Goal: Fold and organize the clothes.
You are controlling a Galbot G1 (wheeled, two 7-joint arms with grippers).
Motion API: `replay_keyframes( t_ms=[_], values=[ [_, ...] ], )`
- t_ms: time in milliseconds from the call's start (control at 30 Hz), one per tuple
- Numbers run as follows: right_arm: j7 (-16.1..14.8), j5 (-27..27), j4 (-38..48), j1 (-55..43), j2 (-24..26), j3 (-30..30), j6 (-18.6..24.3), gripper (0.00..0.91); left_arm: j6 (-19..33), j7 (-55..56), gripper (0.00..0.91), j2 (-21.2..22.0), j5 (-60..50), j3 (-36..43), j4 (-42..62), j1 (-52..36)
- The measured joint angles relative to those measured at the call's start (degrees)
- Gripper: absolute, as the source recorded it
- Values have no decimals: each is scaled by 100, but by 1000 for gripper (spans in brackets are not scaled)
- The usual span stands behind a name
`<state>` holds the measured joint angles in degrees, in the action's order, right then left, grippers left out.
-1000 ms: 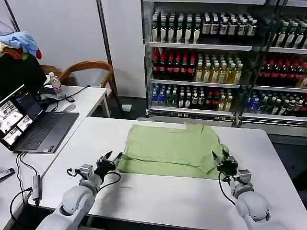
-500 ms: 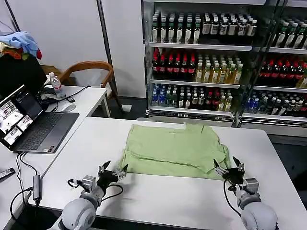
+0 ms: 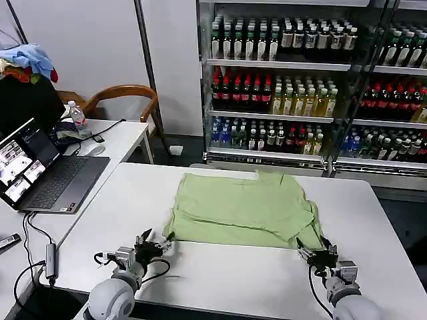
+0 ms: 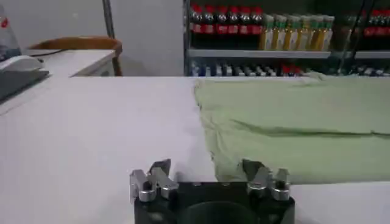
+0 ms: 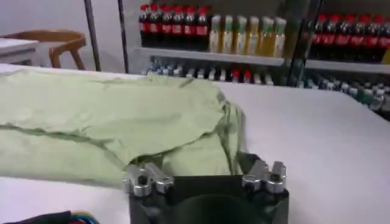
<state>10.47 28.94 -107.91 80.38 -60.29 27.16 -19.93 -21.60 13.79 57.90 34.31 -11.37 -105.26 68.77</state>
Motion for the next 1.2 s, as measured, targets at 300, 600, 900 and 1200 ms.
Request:
replay_keyframes(
  t_ms=[300, 600, 900, 1200],
  values=[
    [15, 72, 9, 10, 1, -16, -75, 0, -22, 28, 50, 8, 8, 67, 65, 4],
    [-44, 17, -66, 107, 13, 26, -58, 0, -25, -38, 50, 4, -13, 79, 25, 33],
    [-141, -329, -549, 623, -6, 225, 76, 0, -26, -48, 50, -100, -121, -88, -305, 411],
    [-106, -833, -1165, 1538, -124, 337, 318, 0, 125, -57, 50, -186, -159, -562, -1084, 1544]
  ],
)
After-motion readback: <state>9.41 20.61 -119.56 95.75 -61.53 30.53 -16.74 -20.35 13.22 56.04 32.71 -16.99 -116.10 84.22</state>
